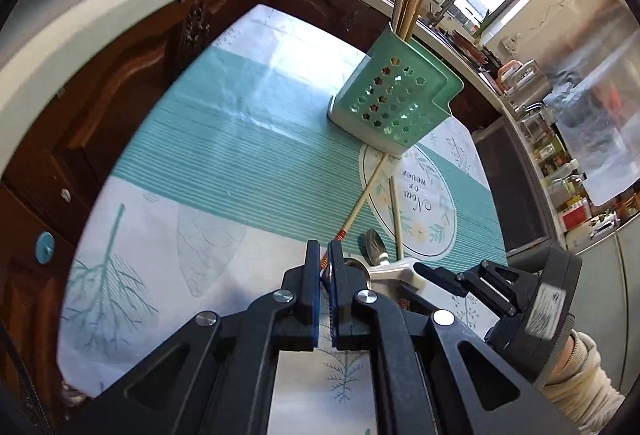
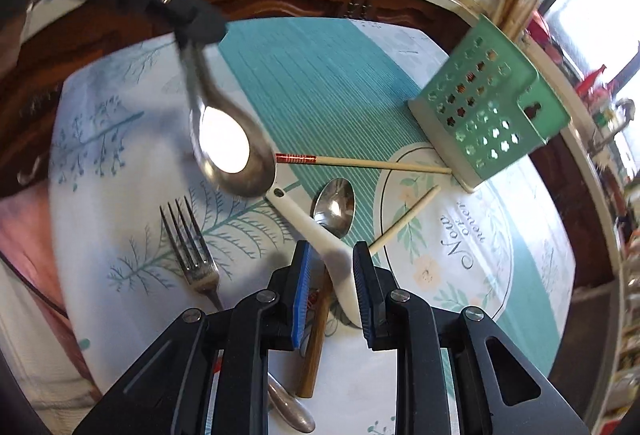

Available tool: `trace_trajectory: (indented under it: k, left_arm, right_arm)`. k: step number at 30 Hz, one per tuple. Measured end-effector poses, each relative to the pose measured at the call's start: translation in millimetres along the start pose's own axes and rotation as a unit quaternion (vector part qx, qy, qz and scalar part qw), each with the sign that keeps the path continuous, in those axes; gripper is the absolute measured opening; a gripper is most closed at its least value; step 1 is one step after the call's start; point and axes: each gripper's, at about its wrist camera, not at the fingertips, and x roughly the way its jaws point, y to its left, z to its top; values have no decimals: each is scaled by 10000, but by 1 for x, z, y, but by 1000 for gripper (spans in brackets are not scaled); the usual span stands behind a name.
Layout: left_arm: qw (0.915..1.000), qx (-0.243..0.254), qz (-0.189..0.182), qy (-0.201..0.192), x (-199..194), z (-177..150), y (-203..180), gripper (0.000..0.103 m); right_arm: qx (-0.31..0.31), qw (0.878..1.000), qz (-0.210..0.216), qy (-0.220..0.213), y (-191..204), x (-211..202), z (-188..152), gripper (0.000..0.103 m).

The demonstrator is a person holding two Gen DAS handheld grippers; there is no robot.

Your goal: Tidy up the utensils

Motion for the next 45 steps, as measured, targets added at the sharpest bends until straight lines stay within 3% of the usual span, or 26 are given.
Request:
trace_trajectory:
  k: [6, 16, 21, 24, 32, 36, 38, 42, 45]
  left_arm:
    - [9999, -82, 52, -90, -10, 9, 9, 1]
    - [9997, -214, 47, -71, -8, 15, 21, 1]
    - [9997, -254, 43, -13, -3, 19, 23, 1]
    - [9997, -246, 61, -4, -2, 21, 22, 1]
    - [10000, -13, 59, -48, -3, 28, 9, 1]
    - [9999, 166, -9, 1, -2, 32, -5, 1]
    - [9994, 334, -26, 10, -3, 35, -14, 1]
    - [9976, 697, -49, 26, -8, 47, -38, 1]
    - [9951, 986, -33, 30, -12, 61, -60, 1]
  right_arm:
    - [-761, 9963, -393, 63, 21, 12, 2, 21]
    - [-2014, 9755, -865, 180, 49, 32, 8, 21]
    - [-2349, 9646, -1168, 261, 55, 43, 12, 12]
    - [-2191, 9667, -1311, 149, 50, 40, 15, 8]
    - [-499, 9962, -677, -206, 0, 4, 21, 3]
    - [720, 9969, -35, -325, -37, -8, 17, 3]
    - [1465, 9875, 400, -427, -59, -15, 12, 3]
    - [2835, 9504, 1041, -743, -108, -28, -3, 3]
    - [3475, 9245, 1206, -1000, -139, -35, -8, 3]
